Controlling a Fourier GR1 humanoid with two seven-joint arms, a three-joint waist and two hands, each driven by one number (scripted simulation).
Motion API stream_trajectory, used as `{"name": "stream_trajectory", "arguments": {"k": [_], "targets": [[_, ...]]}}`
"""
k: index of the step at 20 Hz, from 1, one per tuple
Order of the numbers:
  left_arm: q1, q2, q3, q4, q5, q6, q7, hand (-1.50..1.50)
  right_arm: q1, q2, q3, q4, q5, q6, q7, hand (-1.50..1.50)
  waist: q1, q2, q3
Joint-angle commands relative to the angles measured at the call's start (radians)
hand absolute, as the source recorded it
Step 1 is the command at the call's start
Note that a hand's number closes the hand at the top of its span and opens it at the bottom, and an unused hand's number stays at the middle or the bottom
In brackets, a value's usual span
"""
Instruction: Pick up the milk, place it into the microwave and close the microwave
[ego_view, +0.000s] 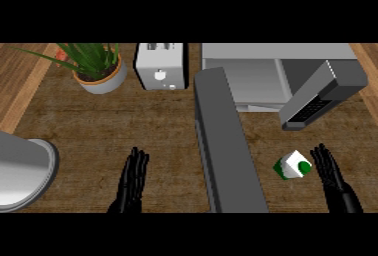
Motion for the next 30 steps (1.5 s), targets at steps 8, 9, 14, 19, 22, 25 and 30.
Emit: {"name": "stream_trajectory", "arguments": {"k": [8, 9, 14, 19, 22, 25, 30], "targets": [[0.138, 0.117, 0.059, -0.039, 0.135, -0.107, -0.155, -1.50, -0.273, -0.051, -0.070, 0.511, 0.079, -0.159, -0.255, -1.50, 0.014, 0.002, 0.001], [0.136, 0.144, 0.078, -0.104, 0.130, -0.099, -0.095, -1.50, -0.310, -0.052, -0.070, 0.526, 0.076, -0.173, -0.242, -1.50, 0.010, 0.002, 0.001], [0.090, 0.153, 0.177, -0.005, 0.204, -0.164, -0.135, -1.50, -0.389, -0.085, -0.109, 0.672, 0.045, -0.175, -0.315, 1.50, 0.006, 0.002, 0.001], [0.105, 0.147, 0.169, 0.001, 0.208, -0.181, -0.155, -1.50, -0.401, -0.094, -0.120, 0.780, 0.075, -0.281, -0.403, 1.50, 0.006, 0.003, 0.001], [0.119, 0.122, 0.089, -0.027, 0.128, -0.132, -0.136, -1.50, -0.509, -0.142, -0.133, 0.905, 0.098, -0.302, -0.397, 1.50, 0.016, 0.006, 0.002], [0.156, 0.179, 0.149, -0.065, 0.184, -0.181, -0.158, -1.50, -0.459, -0.118, -0.062, 0.876, 0.187, -0.406, -0.401, 1.50, 0.023, 0.006, 0.002], [0.167, 0.218, 0.177, -0.136, 0.221, -0.203, -0.093, -1.50, -0.600, -0.111, -0.126, 0.974, 0.159, -0.498, -0.336, 1.50, 0.030, 0.010, 0.004]]}}
